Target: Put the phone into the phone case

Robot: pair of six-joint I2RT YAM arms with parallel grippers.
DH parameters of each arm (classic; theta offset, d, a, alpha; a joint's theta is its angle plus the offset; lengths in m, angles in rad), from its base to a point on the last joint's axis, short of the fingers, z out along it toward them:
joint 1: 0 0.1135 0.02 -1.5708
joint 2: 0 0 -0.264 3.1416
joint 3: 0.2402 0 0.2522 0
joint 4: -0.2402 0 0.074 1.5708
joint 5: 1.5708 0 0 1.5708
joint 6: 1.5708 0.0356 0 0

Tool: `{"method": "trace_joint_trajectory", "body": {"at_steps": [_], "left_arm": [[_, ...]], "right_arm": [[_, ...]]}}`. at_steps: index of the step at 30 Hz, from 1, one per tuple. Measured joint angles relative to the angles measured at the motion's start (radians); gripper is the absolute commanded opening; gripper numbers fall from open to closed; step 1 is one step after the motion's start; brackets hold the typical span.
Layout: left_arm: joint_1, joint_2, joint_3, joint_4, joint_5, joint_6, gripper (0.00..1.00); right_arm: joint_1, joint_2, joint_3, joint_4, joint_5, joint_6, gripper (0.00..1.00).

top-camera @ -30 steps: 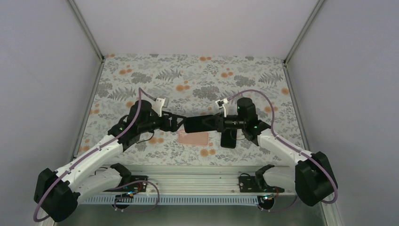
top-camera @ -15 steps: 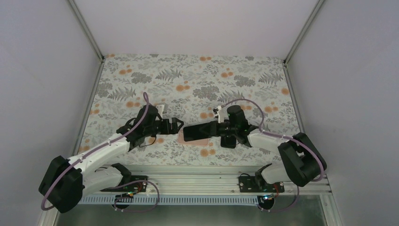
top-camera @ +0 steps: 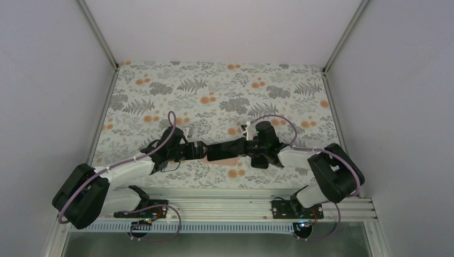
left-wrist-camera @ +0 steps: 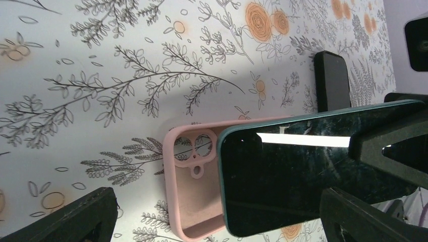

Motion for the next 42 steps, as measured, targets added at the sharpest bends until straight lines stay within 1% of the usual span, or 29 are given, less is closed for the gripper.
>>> {"method": "trace_joint_trajectory", "body": {"at_steps": [11,21,42], "left_arm": [[-0.024,0.109,-0.017,0.124,0.048,-0.045,0.98],[-0.05,0.183,-0.017,0.192,0.069,-0.068,0.98],[-0.078,0.208,-0.017,0.242,0.071,-0.09,0.98]], "right_arm": [[0.02,0.085,-0.016,0.085,-0.003,0.071,0.04],[0.02,0.118,-0.027,0.156,-0.003,0.125,0.04],[0.019,0.153,-0.026,0.157,0.006,0.193,0.04]]}}
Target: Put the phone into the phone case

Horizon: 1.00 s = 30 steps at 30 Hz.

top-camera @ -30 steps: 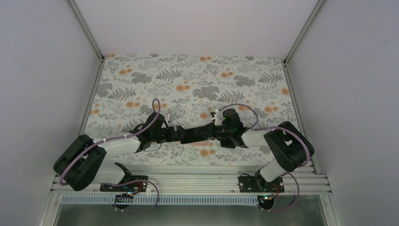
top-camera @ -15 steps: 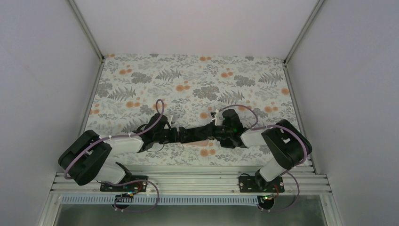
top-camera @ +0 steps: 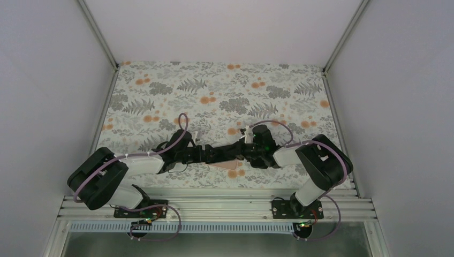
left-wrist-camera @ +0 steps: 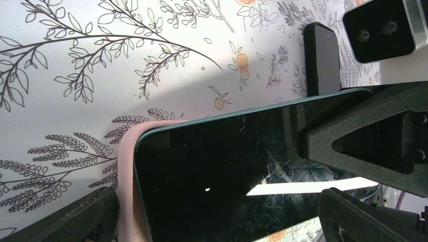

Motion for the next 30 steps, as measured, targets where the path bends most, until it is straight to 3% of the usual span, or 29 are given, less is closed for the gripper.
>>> {"method": "trace_joint_trajectory", "body": {"at_steps": [17,26,30], "left_arm": [[-0.057,0.005,-0.039,0.1,-0.068,-0.07,0.98],[-0.06,-0.014,-0.037,0.069,-0.143,-0.068,0.98],[-0.067,-0.029,-0.026,0.017,-0.177,-0.06,0.98]], "right_arm": [[-0.003,0.046,-0.031,0.112,-0.005,0.072,0.04],[0.001,0.124,0.016,0.164,-0.037,0.06,0.04],[0.013,0.129,0.04,0.137,-0.034,0.033,0.13]]}}
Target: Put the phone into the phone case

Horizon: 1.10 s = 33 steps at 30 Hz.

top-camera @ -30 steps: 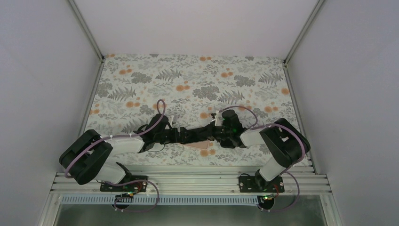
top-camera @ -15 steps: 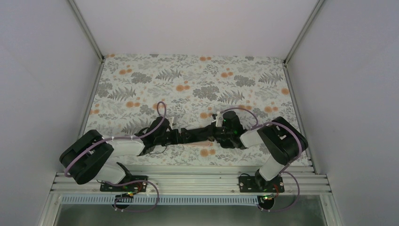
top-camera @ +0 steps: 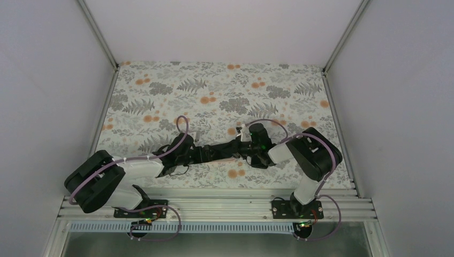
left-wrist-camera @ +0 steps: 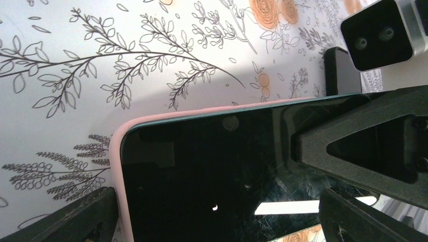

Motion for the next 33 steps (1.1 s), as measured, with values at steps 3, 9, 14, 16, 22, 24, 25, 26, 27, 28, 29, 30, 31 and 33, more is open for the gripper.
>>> {"method": "trace_joint_trajectory", "body": {"at_steps": [3,9,14,16,22,24,25,26,27,28,29,30,31,33], "left_arm": [[-0.007,-0.013,0.005,-0.035,-0.011,0.003,0.98],[-0.018,-0.023,0.012,-0.07,-0.014,0.005,0.99],[-0.02,-0.023,0.013,-0.073,-0.013,0.004,0.99],[-0.021,-0.025,0.013,-0.076,-0.012,0.004,0.99],[-0.022,-0.028,0.013,-0.081,-0.009,0.004,0.99],[-0.023,-0.032,0.013,-0.087,-0.007,0.003,0.99],[-0.023,-0.035,0.013,-0.093,-0.007,0.003,0.99],[-0.023,-0.039,0.013,-0.099,-0.006,0.003,0.99],[-0.023,-0.043,0.013,-0.106,-0.007,0.002,0.99],[-0.023,-0.05,0.013,-0.114,-0.007,0.0,0.99],[-0.023,-0.055,0.011,-0.122,-0.007,0.0,0.99],[-0.023,-0.061,0.01,-0.129,-0.008,0.0,0.99],[-0.023,-0.068,0.008,-0.136,-0.008,0.0,0.99],[-0.023,-0.079,0.007,-0.153,-0.013,0.0,0.99]], "right_arm": [[0.014,0.002,0.021,-0.057,0.006,-0.029,0.2],[0.04,0.0,0.042,-0.174,0.014,-0.083,0.29],[0.043,-0.027,0.068,-0.282,0.042,-0.137,0.41],[0.046,-0.048,0.086,-0.335,0.068,-0.165,0.45],[0.047,-0.12,0.126,-0.495,0.152,-0.236,0.58],[0.052,-0.138,0.141,-0.547,0.183,-0.26,0.63],[0.055,-0.146,0.15,-0.576,0.2,-0.273,0.66],[0.058,-0.151,0.157,-0.597,0.217,-0.281,0.68],[0.06,-0.158,0.164,-0.621,0.233,-0.291,0.69],[0.061,-0.164,0.171,-0.642,0.249,-0.299,0.7],[0.064,-0.171,0.179,-0.666,0.267,-0.309,0.7],[0.066,-0.179,0.186,-0.69,0.285,-0.322,0.71],[0.069,-0.187,0.193,-0.714,0.301,-0.332,0.71],[0.072,-0.199,0.206,-0.755,0.332,-0.351,0.71]]}}
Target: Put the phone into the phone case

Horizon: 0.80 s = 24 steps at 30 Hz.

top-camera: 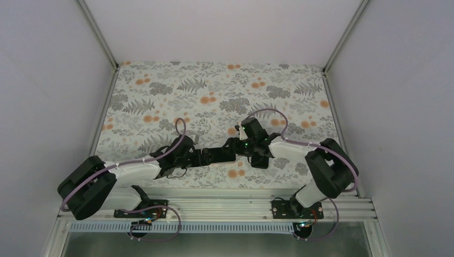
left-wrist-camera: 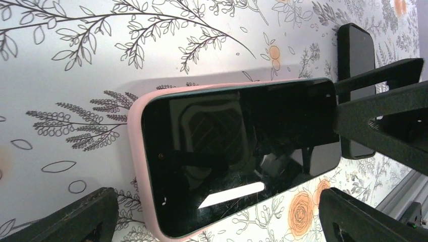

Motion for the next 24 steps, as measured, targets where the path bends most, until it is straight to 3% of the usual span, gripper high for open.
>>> {"method": "trace_joint_trajectory", "body": {"at_steps": [4,10,24], "left_arm": [[0.0,-0.029,-0.001,-0.031,-0.01,0.0,0.98],[-0.002,-0.044,-0.001,-0.074,-0.026,0.0,0.9],[-0.021,0.042,0.057,-0.109,-0.065,0.01,0.7]], "right_arm": [[0.001,-0.034,0.021,-0.081,0.066,-0.035,0.69],[0.008,-0.086,0.024,-0.17,0.146,-0.075,0.5],[0.052,-0.077,0.017,-0.206,0.2,-0.085,0.21]]}}
